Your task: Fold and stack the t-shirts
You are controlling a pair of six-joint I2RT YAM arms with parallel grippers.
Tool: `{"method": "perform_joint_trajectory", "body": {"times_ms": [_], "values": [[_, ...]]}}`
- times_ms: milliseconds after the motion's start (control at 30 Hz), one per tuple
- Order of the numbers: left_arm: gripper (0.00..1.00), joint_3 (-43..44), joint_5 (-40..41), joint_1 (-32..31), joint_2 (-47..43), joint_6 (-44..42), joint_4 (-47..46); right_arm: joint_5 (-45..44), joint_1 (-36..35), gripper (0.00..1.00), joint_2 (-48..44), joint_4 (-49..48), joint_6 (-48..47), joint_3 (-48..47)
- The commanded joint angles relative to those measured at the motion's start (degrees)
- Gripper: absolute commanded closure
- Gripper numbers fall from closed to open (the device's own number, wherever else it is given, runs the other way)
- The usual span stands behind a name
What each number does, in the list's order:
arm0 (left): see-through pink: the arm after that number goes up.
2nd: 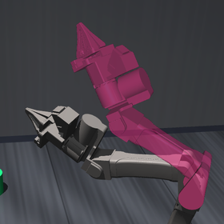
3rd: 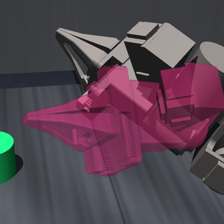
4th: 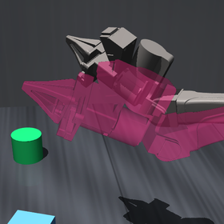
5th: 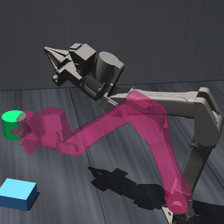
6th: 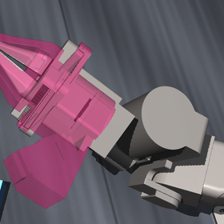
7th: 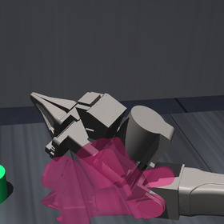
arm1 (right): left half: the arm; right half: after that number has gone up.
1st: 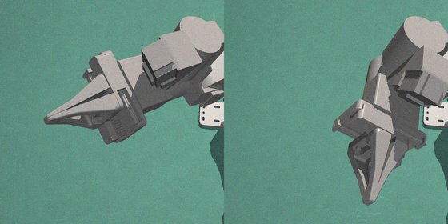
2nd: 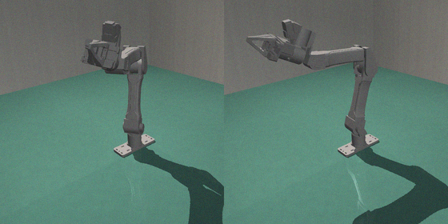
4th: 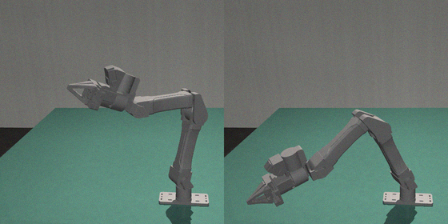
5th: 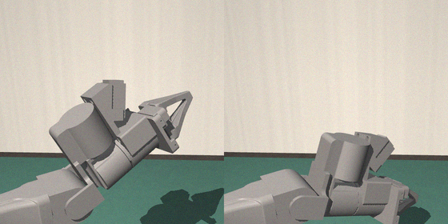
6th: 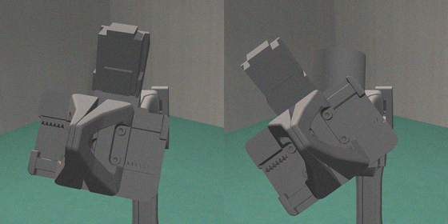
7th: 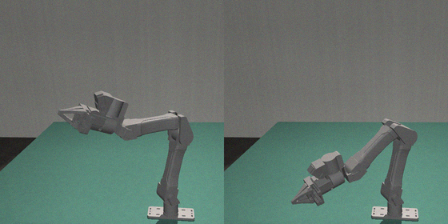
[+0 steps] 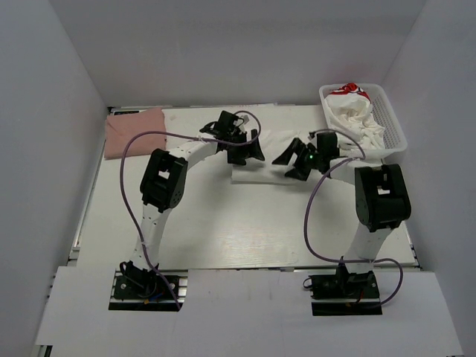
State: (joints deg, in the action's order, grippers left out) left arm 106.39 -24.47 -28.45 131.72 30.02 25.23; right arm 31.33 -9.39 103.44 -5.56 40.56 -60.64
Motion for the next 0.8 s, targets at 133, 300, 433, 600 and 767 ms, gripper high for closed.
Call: {"method": "perform_joint_trajectory", "body": {"times_ms": [133,300,433,600,767], "values": [[0.00,-9.9,0.7,1.2,-1.3,-0.8,0.6,-10.3,3.3,0.10,4.6,5.2,-0.9,5.9],[0.00,-12.0,4.1,2.3,-3.9,-2.0,1.5,-10.4,4.2,0.10,2.0,5.5,-2.3,6.1],[0.00,-8.3,4.6,1.8,-7.3,-4.3,1.6,-7.5,3.5,0.10,-2.3,8.0,-7.4,2.4],[0.00,-11.6,4.6,1.3,-14.1,-3.7,-4.8,-3.0,2.2,0.10,-9.2,8.0,-14.7,-0.1],[0.00,-8.5,13.3,1.3,-11.3,-3.0,4.0,-2.9,1.8,0.10,-16.7,8.2,-17.0,1.3]]}}
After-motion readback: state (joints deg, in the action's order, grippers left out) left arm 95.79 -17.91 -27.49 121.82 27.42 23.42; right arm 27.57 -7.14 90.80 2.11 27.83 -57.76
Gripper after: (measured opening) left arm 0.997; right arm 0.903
